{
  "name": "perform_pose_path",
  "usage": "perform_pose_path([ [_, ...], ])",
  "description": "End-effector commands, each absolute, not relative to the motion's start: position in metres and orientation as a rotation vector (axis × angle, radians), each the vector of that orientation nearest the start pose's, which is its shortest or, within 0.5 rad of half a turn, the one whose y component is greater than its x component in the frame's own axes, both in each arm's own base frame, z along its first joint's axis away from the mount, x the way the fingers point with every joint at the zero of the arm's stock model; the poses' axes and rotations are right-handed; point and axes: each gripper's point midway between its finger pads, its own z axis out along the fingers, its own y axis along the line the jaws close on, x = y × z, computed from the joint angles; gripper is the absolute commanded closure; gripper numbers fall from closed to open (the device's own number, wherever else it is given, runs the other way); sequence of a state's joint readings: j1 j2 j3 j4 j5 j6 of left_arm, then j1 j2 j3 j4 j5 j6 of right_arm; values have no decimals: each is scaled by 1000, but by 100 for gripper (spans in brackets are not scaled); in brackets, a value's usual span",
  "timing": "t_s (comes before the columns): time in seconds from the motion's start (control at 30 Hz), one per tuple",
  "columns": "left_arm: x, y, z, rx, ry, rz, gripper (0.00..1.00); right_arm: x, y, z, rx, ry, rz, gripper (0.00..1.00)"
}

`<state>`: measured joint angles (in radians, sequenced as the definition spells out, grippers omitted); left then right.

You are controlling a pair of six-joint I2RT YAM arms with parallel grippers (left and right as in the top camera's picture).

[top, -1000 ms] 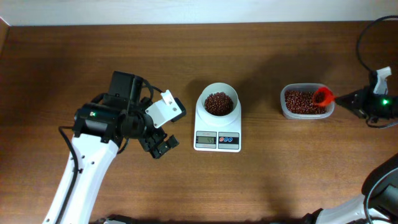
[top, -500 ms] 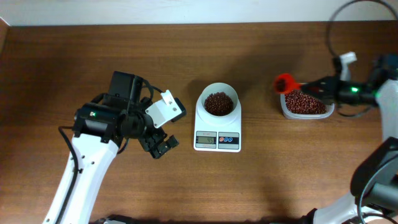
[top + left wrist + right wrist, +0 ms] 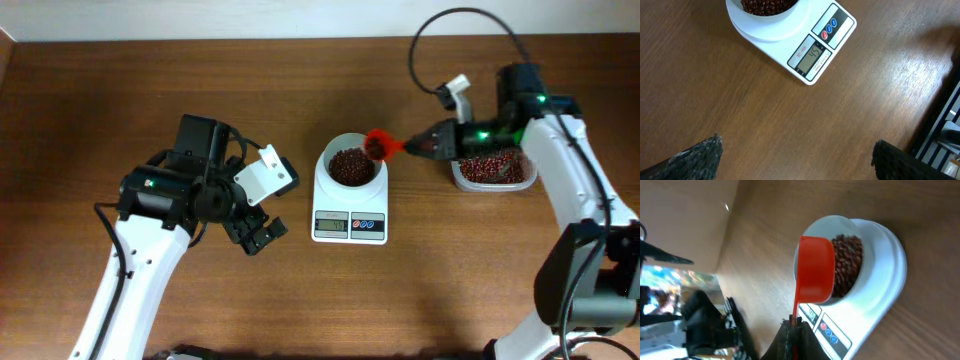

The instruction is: Scoop and weigh 50g on scale

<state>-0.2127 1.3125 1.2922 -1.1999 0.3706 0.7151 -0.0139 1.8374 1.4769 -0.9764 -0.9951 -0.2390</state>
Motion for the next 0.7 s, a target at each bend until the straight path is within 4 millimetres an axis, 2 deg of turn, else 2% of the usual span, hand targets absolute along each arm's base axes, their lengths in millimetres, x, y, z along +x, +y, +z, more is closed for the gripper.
perform_pose_path([
  [0.0,258,-121,208,1285,2340,-377,1,378,157,174,-597,2405,1265,96],
  [0.07,258,-121,208,1285,2340,-377,1,377,159,170,-674,2417,1157,96],
  [0.17,258,-121,208,1285,2340,-377,1,382,146,149,-661,2543,932,96],
  [0.23,258,-121,208,1285,2340,-377,1,381,148,150,-670,2538,940,96],
  [0.33,258,-121,208,1285,2341,-377,1,375,168,174,-798,2360,1100,96],
  [0.5,258,-121,208,1285,2341,-377,1,384,156,163,-684,2470,993,96],
  [0.6,258,-121,208,1285,2340,-377,1,375,173,186,-795,2310,1147,96],
  [0.67,258,-121,208,1285,2341,-377,1,386,159,173,-667,2442,1016,96],
])
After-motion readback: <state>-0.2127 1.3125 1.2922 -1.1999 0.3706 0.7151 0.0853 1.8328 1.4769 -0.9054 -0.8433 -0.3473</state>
